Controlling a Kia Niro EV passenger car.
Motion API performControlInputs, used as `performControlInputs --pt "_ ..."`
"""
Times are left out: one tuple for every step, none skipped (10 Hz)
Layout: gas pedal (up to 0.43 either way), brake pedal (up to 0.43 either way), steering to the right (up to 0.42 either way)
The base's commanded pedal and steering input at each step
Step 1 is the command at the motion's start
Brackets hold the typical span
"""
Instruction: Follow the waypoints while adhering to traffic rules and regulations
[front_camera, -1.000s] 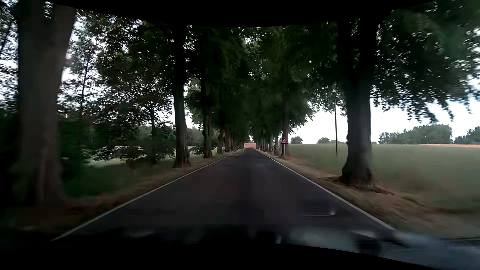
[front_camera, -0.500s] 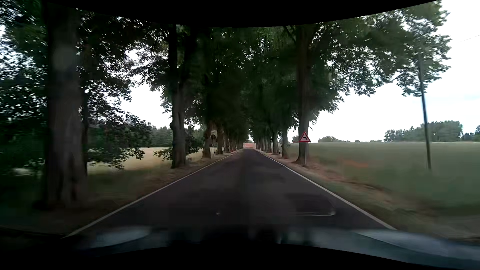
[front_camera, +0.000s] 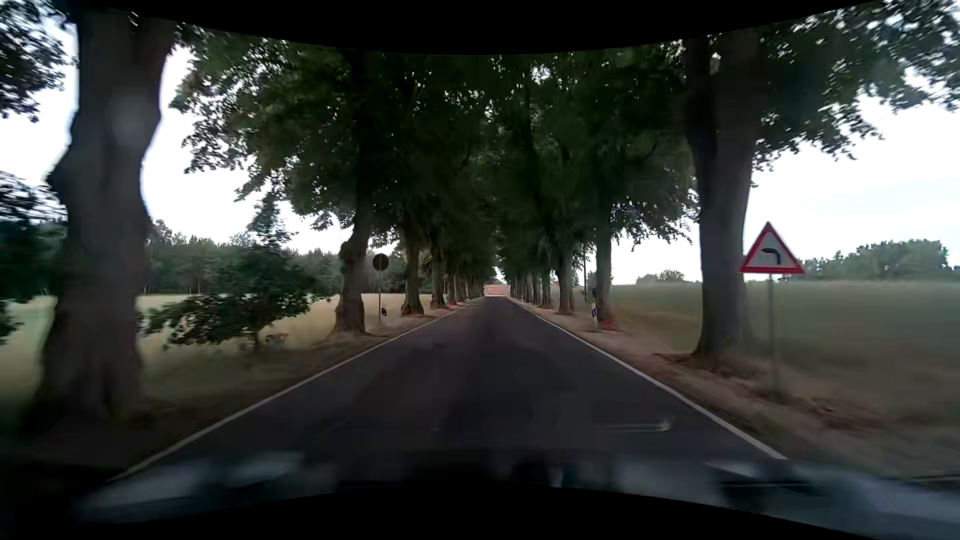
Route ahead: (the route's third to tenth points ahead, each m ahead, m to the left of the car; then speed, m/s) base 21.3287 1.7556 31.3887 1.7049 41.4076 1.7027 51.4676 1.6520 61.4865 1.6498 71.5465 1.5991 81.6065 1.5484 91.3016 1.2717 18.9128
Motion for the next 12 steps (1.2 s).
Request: performControlInputs --pt "0.000 0.189 0.000" --pt "0.000 0.183 0.000" --pt "0.000 0.183 0.000" --pt "0.000 0.189 0.000" --pt "0.000 0.189 0.000" --pt "0.000 0.189 0.001" --pt "0.000 0.189 0.001" --pt "0.000 0.189 0.001" --pt "0.000 0.189 0.001" --pt "0.000 0.189 0.001" --pt "0.000 0.189 0.000" --pt "0.000 0.189 0.001"
